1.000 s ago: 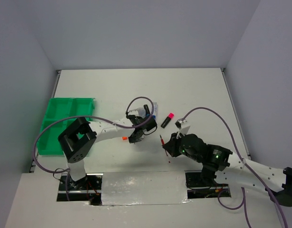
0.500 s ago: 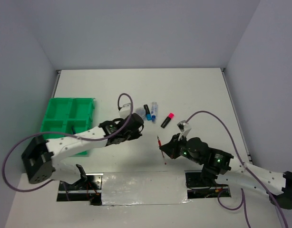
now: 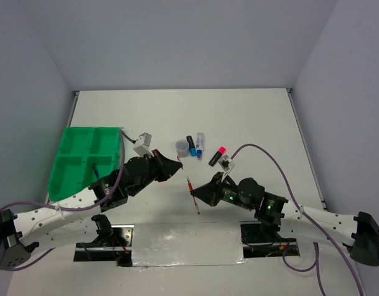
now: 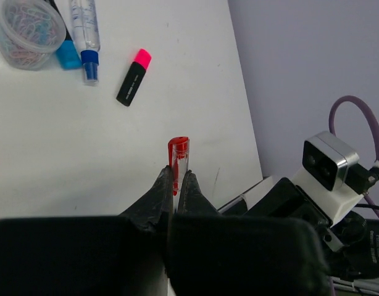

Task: Sort the stationery into containers
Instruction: Close the pen cap on the pen.

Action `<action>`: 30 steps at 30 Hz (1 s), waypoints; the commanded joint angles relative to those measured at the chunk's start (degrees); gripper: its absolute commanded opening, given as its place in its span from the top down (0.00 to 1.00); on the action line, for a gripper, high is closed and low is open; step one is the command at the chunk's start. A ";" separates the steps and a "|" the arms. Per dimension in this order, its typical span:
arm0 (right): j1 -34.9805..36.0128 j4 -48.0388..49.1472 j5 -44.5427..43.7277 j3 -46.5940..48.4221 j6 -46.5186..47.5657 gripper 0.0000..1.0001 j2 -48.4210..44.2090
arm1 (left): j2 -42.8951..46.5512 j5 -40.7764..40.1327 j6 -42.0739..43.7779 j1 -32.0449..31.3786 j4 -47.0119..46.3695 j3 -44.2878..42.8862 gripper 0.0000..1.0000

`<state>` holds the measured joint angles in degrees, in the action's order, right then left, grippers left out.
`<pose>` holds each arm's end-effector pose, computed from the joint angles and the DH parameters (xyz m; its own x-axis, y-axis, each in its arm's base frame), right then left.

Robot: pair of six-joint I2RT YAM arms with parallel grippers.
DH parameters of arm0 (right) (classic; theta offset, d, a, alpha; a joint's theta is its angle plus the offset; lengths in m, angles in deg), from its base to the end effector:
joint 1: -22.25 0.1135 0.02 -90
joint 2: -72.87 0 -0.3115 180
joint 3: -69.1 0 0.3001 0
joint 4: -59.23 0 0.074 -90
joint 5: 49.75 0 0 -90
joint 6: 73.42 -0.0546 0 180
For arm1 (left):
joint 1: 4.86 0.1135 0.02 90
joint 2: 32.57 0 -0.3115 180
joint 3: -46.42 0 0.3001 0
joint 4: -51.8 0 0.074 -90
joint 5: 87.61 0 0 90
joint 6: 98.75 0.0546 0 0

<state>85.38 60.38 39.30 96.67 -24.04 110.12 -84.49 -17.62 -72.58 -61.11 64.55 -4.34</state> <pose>0.0890 0.1736 0.2325 -0.6267 0.2033 -0.7522 -0.6277 0.4403 0.6420 0.1542 -0.1971 0.3225 -0.5945 -0.6282 -0.5019 0.1433 0.5314 -0.8349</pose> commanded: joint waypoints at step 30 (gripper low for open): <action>0.15 4.63 -4.23 5.33 2.83 1.00 -0.43 | 0.51 8.93 5.12 -0.26 -16.68 3.89 1.00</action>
<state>85.38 63.09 36.99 99.10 -22.47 110.67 -83.57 -9.86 -67.55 -61.22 51.87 -0.95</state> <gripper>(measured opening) 0.097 0.054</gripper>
